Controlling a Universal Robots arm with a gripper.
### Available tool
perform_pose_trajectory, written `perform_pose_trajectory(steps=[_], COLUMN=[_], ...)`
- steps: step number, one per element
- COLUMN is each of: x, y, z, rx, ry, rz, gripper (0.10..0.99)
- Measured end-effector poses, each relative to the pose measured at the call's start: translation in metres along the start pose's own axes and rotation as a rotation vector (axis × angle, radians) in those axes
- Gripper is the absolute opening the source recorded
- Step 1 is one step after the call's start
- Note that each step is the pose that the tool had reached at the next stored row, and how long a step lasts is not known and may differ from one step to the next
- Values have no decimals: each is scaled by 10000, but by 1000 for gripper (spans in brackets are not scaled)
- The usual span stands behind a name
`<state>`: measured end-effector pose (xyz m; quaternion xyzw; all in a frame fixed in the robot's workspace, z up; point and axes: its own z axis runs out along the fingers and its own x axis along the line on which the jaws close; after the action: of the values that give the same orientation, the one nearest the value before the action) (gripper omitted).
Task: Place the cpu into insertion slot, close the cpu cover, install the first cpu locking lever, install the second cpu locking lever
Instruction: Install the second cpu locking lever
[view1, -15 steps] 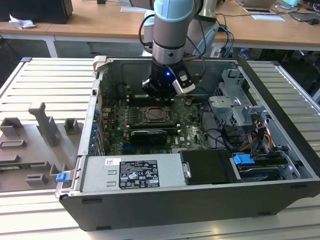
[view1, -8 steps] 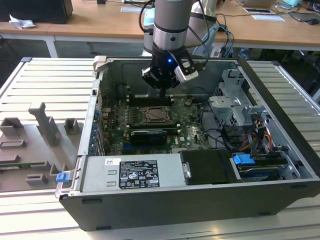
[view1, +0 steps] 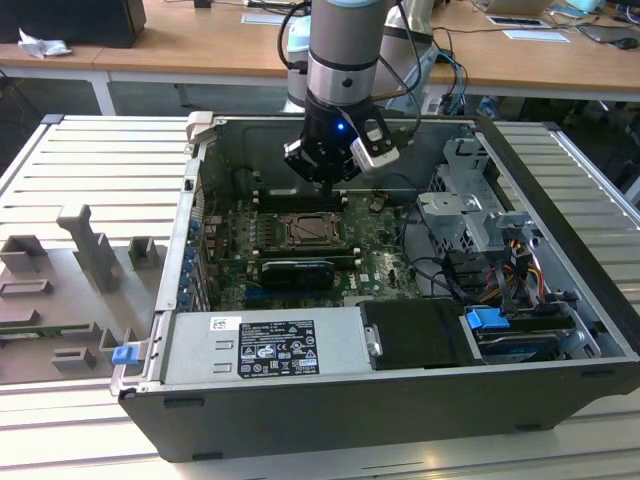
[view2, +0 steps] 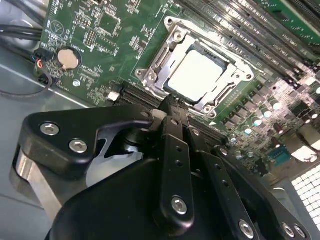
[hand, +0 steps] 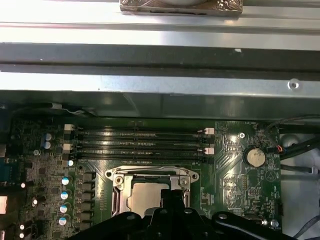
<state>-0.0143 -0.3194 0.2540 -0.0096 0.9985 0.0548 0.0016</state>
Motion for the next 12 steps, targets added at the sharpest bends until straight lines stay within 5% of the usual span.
perform_pose_trajectory(steps=[4,6,12], x=[1,2,6], y=[-38,-107,-310], z=[0,10,60], rx=[-1,-43,-85], ry=[1,61,60], rz=[0,8,7], gripper=[106,106,106])
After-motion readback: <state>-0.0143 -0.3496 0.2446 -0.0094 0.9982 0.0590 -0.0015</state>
